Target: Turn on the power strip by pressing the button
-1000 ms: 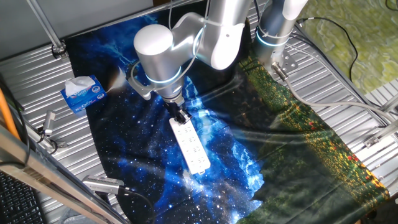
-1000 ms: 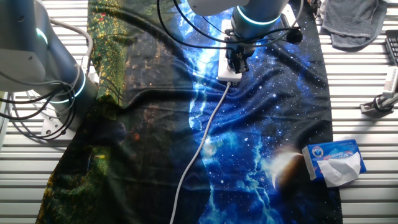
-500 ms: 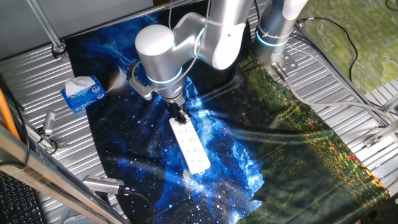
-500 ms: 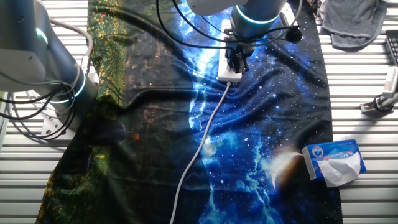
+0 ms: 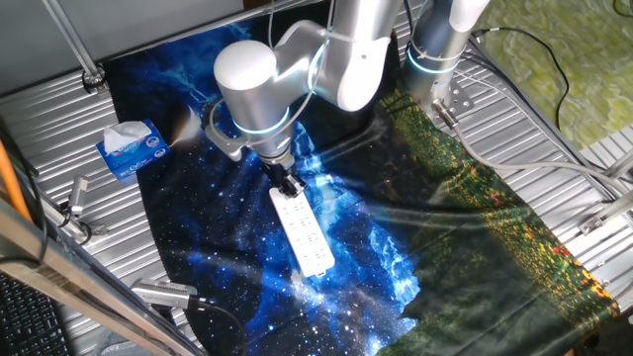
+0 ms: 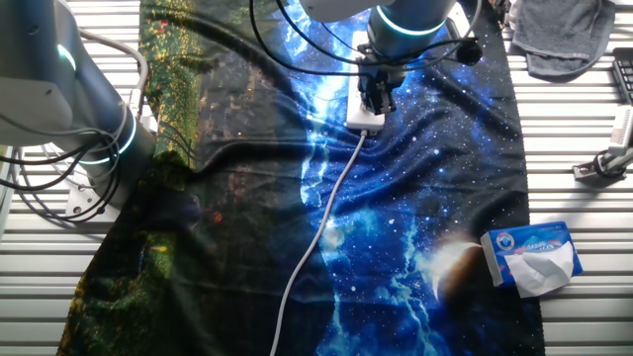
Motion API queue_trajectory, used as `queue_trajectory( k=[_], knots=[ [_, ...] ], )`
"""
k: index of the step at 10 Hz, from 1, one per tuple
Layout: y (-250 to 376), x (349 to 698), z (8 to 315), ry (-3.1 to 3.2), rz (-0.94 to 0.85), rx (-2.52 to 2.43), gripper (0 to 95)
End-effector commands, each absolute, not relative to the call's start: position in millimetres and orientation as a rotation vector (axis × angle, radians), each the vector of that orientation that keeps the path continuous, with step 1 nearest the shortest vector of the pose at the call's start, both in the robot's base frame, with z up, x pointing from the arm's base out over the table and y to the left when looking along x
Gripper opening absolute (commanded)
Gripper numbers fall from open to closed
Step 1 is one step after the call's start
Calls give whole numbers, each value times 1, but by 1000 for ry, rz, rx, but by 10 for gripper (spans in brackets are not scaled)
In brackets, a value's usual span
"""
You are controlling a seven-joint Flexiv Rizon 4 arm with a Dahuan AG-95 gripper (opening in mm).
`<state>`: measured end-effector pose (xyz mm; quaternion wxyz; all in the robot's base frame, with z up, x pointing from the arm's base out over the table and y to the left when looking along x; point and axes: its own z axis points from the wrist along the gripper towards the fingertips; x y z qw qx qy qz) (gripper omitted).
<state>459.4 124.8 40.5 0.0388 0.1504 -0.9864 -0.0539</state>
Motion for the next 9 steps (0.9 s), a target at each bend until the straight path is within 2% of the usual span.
queue_trajectory(
  k=[1, 9],
  knots=[
    [123, 458, 53, -3022, -158, 464, 0],
    [122, 458, 38, -3024, -141, 486, 0]
  ],
)
